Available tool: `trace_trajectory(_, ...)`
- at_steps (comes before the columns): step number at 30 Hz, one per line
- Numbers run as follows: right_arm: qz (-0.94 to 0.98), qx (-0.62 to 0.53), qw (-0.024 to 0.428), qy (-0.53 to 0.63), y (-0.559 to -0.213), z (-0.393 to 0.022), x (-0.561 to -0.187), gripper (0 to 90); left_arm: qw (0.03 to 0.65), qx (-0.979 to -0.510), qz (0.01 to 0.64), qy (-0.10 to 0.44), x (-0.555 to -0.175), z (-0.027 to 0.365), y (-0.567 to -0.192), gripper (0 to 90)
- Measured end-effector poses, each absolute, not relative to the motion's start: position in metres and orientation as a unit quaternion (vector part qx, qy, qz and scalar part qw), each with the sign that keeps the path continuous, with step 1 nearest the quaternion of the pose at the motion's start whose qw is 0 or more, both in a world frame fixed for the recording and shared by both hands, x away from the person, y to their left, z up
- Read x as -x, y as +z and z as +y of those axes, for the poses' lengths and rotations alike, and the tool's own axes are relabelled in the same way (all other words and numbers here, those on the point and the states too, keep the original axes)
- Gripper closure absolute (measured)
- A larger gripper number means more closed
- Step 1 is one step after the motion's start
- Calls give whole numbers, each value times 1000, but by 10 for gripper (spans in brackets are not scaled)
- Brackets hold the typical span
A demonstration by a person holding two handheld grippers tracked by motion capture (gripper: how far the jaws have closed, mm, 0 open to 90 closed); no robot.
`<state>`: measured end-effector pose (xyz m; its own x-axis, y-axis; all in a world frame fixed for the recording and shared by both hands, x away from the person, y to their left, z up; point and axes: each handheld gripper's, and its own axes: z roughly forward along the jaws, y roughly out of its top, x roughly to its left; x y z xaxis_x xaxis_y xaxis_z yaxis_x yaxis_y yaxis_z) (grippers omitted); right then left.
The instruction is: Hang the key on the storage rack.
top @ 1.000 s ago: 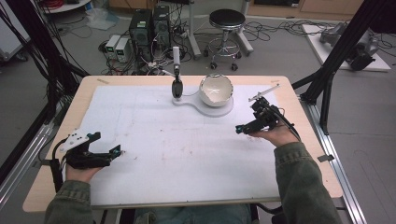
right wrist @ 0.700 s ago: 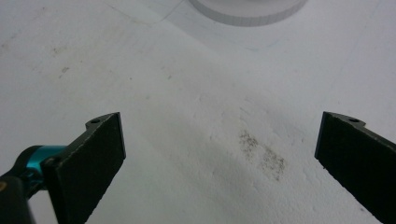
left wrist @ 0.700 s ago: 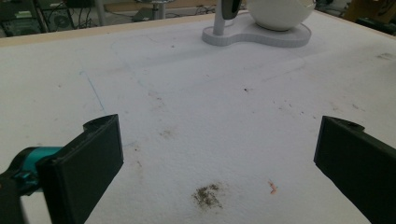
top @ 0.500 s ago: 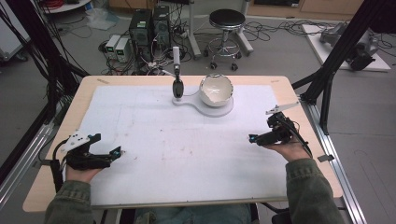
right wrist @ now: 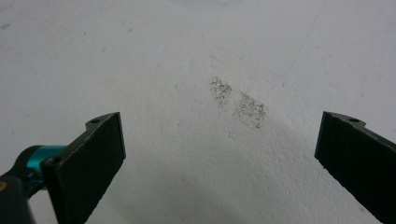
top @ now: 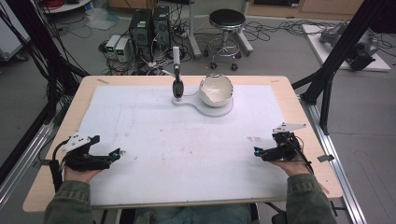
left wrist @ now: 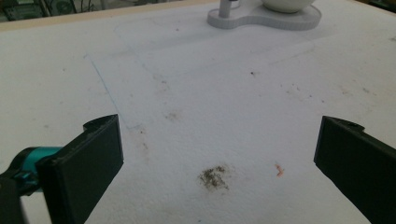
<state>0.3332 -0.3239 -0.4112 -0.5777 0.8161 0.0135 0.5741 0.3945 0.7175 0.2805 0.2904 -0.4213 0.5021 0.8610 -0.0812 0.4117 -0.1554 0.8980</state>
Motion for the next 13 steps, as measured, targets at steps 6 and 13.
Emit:
trace_trajectory(6, 805, -436, 186, 357, -423, -326, -326, 8, 463, -733, 445, 224, -280, 289, -423, 18)
trace_trajectory(13, 801, -435, 190, 365, -426, -325, -327, 8, 458, -736, 446, 222, -280, 289, -425, 17)
